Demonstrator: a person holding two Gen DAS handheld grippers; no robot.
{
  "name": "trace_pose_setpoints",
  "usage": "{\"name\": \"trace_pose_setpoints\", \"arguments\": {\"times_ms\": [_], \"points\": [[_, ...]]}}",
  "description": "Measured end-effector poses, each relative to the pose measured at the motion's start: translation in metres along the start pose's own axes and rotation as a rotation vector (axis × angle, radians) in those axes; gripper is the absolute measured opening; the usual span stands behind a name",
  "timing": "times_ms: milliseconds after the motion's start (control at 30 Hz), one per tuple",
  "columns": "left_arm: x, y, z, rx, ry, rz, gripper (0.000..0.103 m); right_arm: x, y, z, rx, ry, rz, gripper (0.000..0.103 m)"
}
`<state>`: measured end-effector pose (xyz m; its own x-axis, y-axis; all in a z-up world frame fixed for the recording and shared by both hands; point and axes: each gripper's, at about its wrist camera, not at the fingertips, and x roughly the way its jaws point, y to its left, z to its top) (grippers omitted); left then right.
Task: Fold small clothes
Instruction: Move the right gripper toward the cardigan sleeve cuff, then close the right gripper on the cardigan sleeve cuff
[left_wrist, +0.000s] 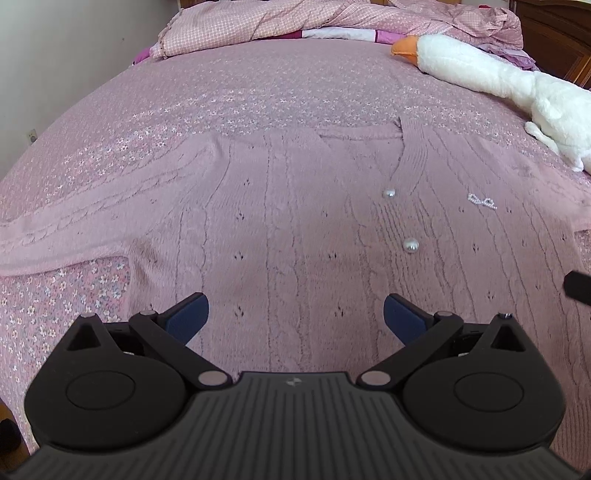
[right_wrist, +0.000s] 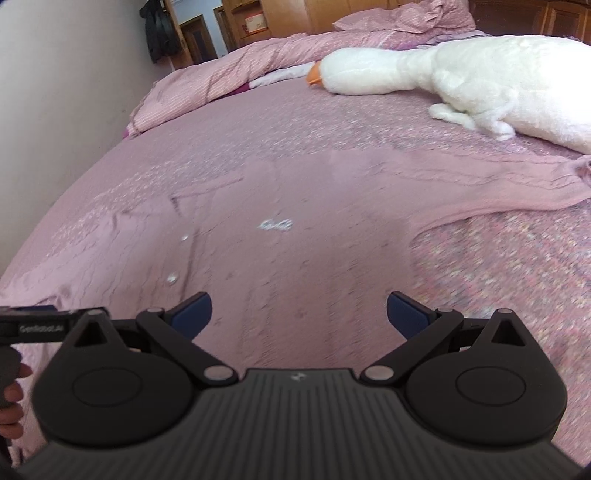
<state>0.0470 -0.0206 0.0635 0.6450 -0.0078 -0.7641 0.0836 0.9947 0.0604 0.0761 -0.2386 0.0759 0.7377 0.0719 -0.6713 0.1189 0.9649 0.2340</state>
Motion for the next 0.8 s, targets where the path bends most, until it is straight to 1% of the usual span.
{"name": "trace_pose_setpoints", "arguments": {"times_ms": [167,333,500,800], "points": [[0.007,-0.008,0.005,0.016,0.011,-0.006,0.103,0.009,-0.038,0.013,0.044,-0.014,-0.048,0.103],[0.015,-0.015,0.007,0.033,0.025,-0.002,0.103,0.017,-0.083,0.028,0.124,-0.037,-0.107,0.103],[0.024,-0.015,0.008,0.025,0.048,0.012,0.103,0.031,-0.124,0.044,0.157,-0.054,-0.194,0.103],[0.04,-0.019,0.012,0.026,0.087,0.037,0.103,0.051,-0.189,0.066,0.24,-0.072,-0.265,0.103]]}}
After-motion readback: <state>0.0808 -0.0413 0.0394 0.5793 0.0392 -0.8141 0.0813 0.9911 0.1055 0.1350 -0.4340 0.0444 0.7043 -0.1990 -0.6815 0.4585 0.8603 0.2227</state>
